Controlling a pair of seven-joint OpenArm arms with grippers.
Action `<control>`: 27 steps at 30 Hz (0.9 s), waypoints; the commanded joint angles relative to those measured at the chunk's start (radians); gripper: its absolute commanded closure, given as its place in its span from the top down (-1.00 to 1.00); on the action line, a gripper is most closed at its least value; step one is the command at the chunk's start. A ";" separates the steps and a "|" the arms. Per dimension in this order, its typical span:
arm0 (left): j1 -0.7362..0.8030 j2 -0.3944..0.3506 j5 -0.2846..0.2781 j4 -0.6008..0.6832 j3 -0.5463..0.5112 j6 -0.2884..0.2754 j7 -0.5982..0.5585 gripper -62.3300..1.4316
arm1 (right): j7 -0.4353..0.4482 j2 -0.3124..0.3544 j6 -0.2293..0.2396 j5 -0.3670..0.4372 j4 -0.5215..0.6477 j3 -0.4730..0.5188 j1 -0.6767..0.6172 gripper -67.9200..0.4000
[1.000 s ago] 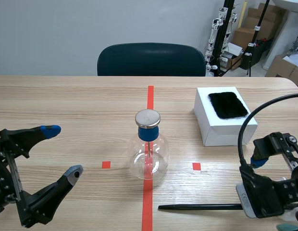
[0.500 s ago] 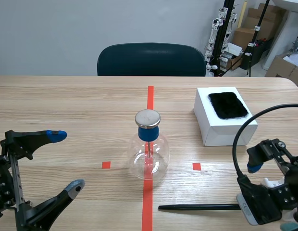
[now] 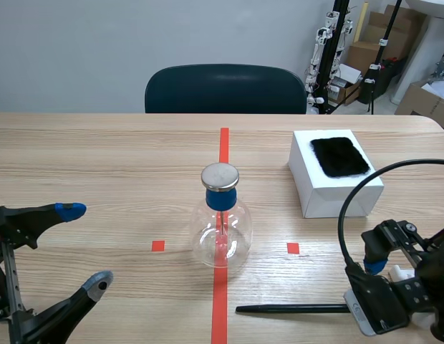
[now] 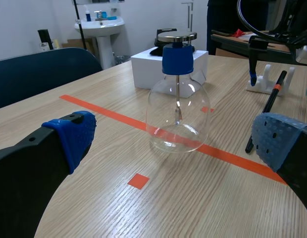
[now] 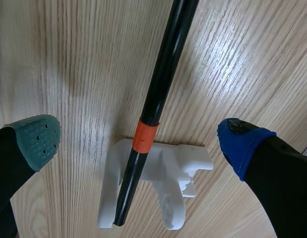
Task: Do the electroscope experiment. pick up the black charging rod
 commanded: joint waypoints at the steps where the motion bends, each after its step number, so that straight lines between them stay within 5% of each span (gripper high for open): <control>1: -0.008 0.007 -0.013 0.002 -0.001 0.005 -0.027 1.00 | -0.037 0.000 0.008 0.027 -0.002 0.005 0.024 0.99; 16: -0.039 0.026 -0.014 -0.063 -0.001 0.013 -0.066 1.00 | -0.181 -0.047 0.008 0.217 -0.054 0.003 0.065 0.99; 22: -0.039 0.026 -0.014 -0.063 -0.001 0.013 -0.064 1.00 | -0.264 -0.074 0.008 0.236 -0.061 0.003 0.068 0.62; 27: -0.039 0.024 -0.014 -0.063 -0.001 0.013 -0.064 1.00 | -0.298 -0.078 0.008 0.281 -0.061 0.003 0.081 0.61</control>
